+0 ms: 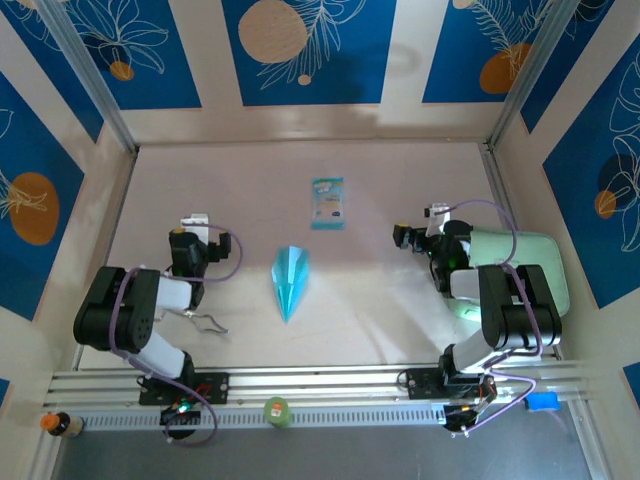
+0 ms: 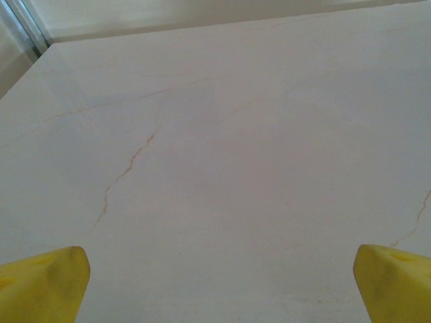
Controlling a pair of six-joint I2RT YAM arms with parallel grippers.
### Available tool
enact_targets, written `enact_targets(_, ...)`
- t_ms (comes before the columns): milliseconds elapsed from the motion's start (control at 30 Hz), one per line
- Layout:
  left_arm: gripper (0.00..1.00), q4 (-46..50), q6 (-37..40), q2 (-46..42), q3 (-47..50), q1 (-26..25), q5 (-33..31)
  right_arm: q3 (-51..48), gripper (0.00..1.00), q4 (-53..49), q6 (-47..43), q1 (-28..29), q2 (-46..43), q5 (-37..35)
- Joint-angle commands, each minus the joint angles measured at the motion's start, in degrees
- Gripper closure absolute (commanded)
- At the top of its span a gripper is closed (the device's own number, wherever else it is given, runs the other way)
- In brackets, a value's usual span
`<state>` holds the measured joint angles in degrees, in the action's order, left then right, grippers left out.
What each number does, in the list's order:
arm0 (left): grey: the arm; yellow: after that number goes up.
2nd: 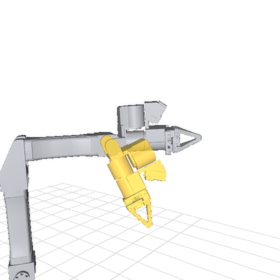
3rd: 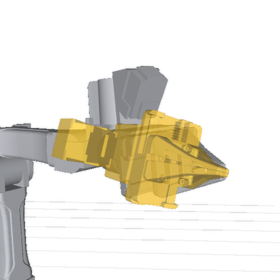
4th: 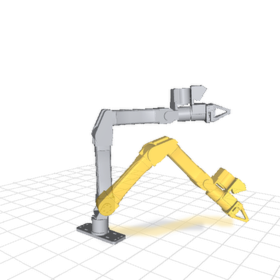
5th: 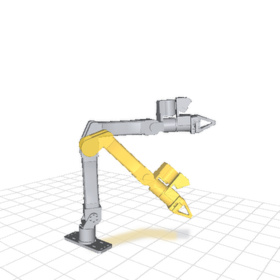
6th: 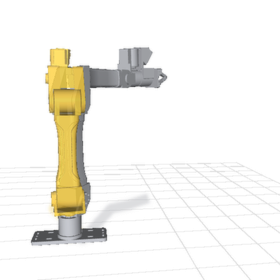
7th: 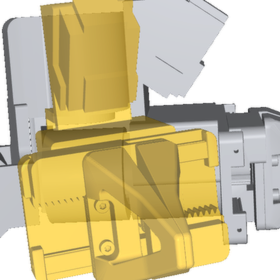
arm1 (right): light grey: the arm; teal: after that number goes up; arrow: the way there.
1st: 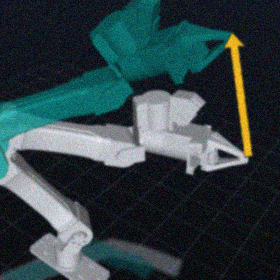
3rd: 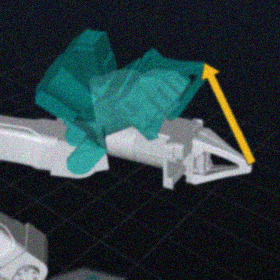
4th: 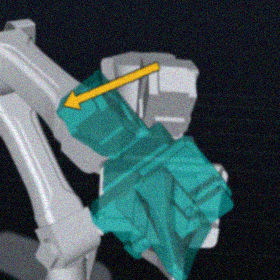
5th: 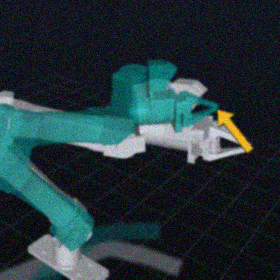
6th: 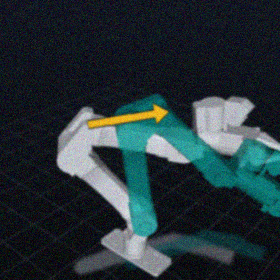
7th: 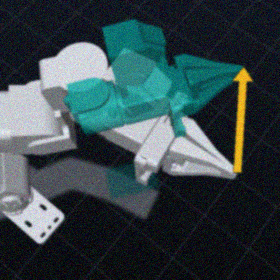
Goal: Fold a paper plane with a square sheet of paper (pick it up from the middle)
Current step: Reset both arms
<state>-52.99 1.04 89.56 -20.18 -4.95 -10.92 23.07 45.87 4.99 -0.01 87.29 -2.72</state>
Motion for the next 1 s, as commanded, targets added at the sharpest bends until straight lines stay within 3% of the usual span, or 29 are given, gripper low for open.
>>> enact_targets(0, 0.00, -2.63, 0.37, 0.22, -0.47, 0.20, 0.46, 0.53, 0.01, 0.99, 1.06, 0.57, 0.00, -5.01)
enact_targets(67, 0.00, -2.81, 0.37, 0.14, -0.25, 0.20, 0.47, 0.09, 0.01, 1.87, 1.51, 1.18, 0.01, -7.75)
enact_targets(967, 0.00, -2.71, 0.35, 0.05, -0.38, 0.21, 0.81, -0.92, 0.01, 4.13, 0.37, 3.17, 0.11, -11.47)
